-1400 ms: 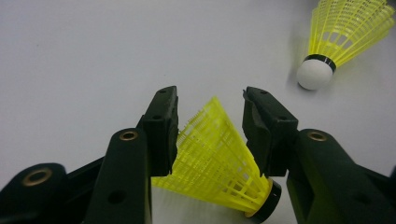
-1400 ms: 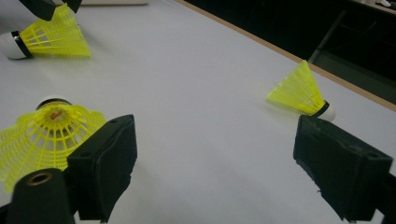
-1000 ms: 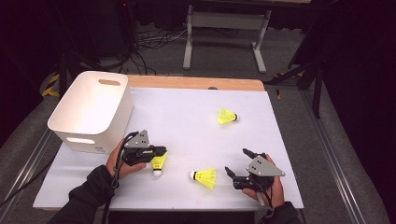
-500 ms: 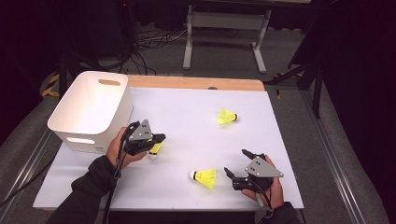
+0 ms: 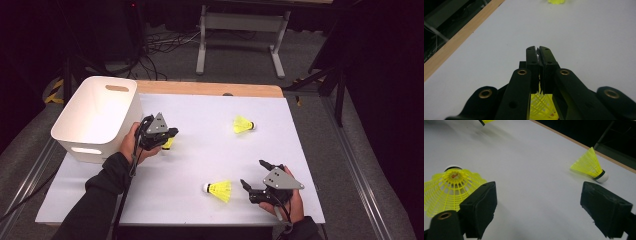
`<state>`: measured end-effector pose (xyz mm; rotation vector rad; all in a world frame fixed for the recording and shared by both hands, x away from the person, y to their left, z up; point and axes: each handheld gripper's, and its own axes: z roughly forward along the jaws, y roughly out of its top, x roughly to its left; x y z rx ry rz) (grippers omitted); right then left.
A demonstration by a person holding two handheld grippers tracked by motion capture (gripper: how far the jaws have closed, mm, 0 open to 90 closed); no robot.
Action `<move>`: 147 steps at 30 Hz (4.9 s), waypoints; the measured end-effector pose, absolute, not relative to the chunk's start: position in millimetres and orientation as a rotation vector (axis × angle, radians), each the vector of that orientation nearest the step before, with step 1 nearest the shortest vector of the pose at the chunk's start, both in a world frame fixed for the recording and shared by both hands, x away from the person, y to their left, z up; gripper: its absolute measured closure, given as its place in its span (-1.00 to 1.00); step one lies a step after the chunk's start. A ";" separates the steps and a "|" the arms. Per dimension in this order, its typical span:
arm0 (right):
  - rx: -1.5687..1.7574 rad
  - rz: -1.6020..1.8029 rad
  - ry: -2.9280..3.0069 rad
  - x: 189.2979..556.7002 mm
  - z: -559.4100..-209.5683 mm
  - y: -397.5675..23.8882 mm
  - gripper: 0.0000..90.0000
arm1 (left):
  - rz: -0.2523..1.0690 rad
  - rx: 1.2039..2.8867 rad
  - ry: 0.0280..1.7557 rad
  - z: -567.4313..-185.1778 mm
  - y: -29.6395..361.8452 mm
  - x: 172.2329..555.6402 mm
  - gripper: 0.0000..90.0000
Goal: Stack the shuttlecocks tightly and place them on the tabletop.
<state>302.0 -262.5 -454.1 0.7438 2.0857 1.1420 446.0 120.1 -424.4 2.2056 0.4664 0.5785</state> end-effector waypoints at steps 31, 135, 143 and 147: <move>0.723 1.100 2.112 302.2 -458.1 -258.3 -0.68 | 0.673 2.259 0.444 -430.0 108.0 468.1 0.91; 0.684 1.038 2.182 302.5 -463.1 -251.5 -0.70 | 0.469 2.313 0.650 -427.9 71.1 486.7 1.00; 0.681 1.038 2.187 302.5 -463.4 -250.7 -0.70 | 0.482 2.314 0.702 -425.2 79.1 486.1 1.00; 0.678 1.035 2.190 302.3 -463.6 -249.8 -0.70 | 0.492 2.257 0.687 -425.5 78.1 485.3 0.92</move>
